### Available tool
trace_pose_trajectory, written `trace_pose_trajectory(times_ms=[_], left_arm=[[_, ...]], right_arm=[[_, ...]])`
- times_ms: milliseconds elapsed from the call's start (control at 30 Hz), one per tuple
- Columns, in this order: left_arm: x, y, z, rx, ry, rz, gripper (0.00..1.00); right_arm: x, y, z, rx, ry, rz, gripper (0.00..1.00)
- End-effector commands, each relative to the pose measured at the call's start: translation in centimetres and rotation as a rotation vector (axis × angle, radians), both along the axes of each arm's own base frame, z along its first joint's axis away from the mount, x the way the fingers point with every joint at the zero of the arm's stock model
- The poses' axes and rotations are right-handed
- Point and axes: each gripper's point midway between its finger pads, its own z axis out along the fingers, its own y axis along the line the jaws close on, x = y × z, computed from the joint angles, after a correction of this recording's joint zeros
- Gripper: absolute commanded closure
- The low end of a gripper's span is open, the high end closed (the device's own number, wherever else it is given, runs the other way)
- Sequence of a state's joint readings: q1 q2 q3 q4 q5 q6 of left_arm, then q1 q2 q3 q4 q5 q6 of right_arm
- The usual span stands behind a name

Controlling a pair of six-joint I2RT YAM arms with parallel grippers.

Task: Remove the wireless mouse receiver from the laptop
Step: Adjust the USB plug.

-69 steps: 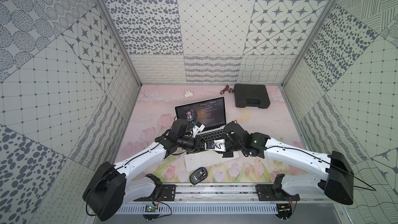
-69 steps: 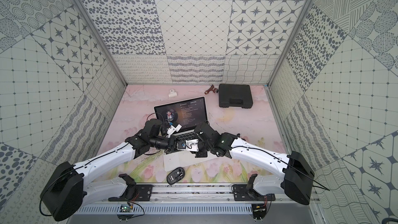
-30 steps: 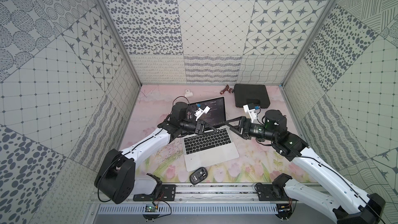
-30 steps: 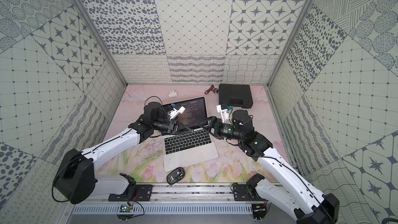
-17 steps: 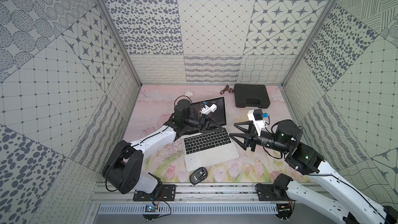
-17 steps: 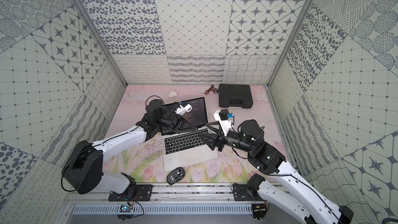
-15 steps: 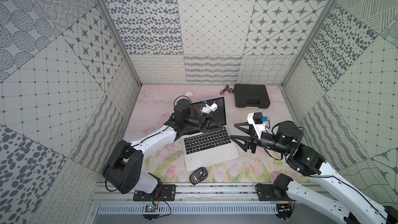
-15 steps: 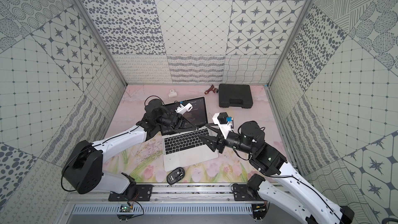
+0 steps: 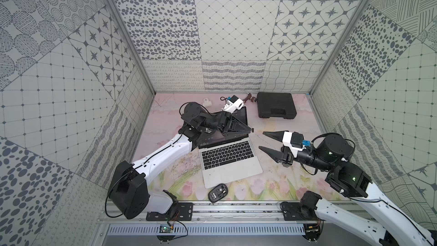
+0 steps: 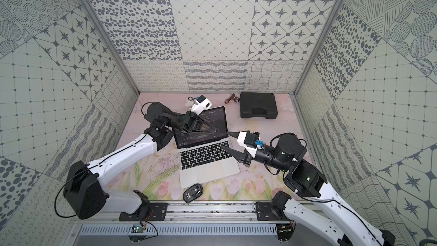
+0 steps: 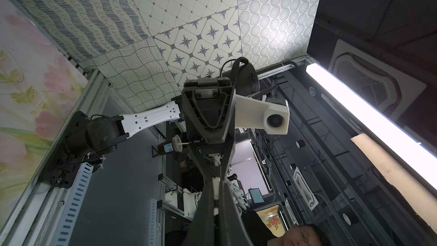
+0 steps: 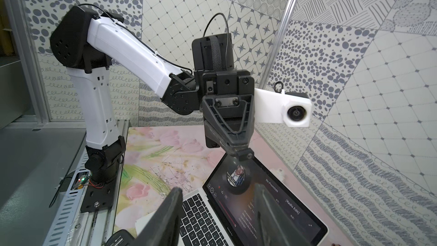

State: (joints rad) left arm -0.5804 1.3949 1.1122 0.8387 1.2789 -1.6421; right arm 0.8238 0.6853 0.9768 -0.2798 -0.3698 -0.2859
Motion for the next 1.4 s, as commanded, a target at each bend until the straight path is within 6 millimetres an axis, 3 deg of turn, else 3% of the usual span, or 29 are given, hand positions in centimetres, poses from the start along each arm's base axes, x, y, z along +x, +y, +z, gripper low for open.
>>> trace_pose_trajectory(times_ms=[0, 467, 867, 1367], left_arm=[[-2.0, 0.1, 2.1, -0.019, -0.046, -0.034, 1.0], [-3.2, 0.1, 1.5, 0.001, -0.059, -0.071, 1.0], [-3.4, 0.2, 1.2, 0.019, -0.075, -0.082, 1.0], [-3.7, 0.4, 1.3, 0.023, -0.083, -0.081, 1.0]], right_arm=[[-0.2, 0.3, 2.6, 0.016, -0.095, 0.016, 0.48], [1.3, 2.4, 2.6, -0.046, -0.118, 0.033, 0.52], [0.3, 1.5, 4.0, -0.008, -0.133, 0.04, 0.58], [0.1, 2.2, 3.3, -0.026, -0.103, 0.087, 0.71]])
